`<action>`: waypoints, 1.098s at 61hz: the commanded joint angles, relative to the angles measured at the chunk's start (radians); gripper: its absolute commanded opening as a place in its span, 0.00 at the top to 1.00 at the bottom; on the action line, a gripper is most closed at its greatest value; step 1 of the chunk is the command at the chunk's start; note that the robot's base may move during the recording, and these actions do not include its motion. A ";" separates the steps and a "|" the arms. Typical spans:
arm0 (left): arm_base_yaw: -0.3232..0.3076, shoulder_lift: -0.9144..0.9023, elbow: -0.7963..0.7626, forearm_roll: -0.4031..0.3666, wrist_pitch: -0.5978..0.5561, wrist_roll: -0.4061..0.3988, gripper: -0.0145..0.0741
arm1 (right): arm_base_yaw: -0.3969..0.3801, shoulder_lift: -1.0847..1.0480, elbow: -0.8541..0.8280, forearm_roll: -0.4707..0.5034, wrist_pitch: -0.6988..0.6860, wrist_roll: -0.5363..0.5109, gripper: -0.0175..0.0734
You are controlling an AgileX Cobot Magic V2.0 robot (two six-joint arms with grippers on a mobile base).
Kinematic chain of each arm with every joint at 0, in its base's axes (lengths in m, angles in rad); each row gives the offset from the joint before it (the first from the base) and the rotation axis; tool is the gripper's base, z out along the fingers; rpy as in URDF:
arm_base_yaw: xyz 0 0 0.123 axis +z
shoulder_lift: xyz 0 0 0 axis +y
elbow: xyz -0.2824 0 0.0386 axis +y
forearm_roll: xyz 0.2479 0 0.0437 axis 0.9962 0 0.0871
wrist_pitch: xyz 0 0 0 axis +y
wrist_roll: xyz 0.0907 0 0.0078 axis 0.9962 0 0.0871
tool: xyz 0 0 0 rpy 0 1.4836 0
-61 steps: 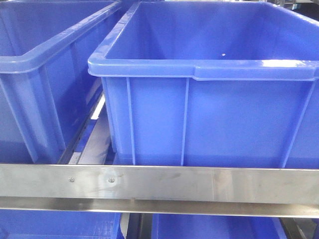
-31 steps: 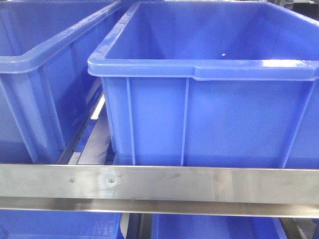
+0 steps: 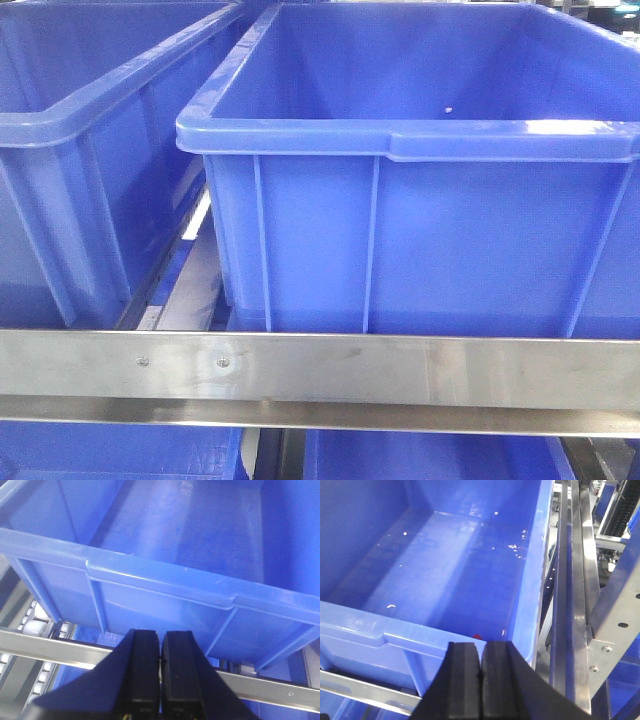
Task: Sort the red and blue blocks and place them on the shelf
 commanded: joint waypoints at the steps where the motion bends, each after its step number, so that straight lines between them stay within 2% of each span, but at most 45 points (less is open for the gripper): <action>1: 0.000 0.004 -0.027 0.008 -0.075 -0.001 0.68 | 0.000 0.004 -0.029 -0.012 -0.073 -0.006 0.75; 27: 0.000 0.004 -0.027 0.008 -0.075 -0.001 0.68 | -0.003 -0.013 -0.029 -0.015 -0.070 -0.007 0.75; 35: 0.000 0.004 -0.027 0.008 -0.075 -0.001 0.68 | -0.036 -0.086 -0.008 0.044 -0.097 -0.004 0.75; 50: 0.000 0.004 -0.027 0.008 -0.075 -0.001 0.68 | -0.132 -0.247 0.202 0.138 -0.206 -0.002 0.75; 67: 0.000 0.004 -0.027 0.008 -0.075 -0.001 0.68 | -0.169 -0.412 0.382 0.185 -0.235 -0.002 0.75</action>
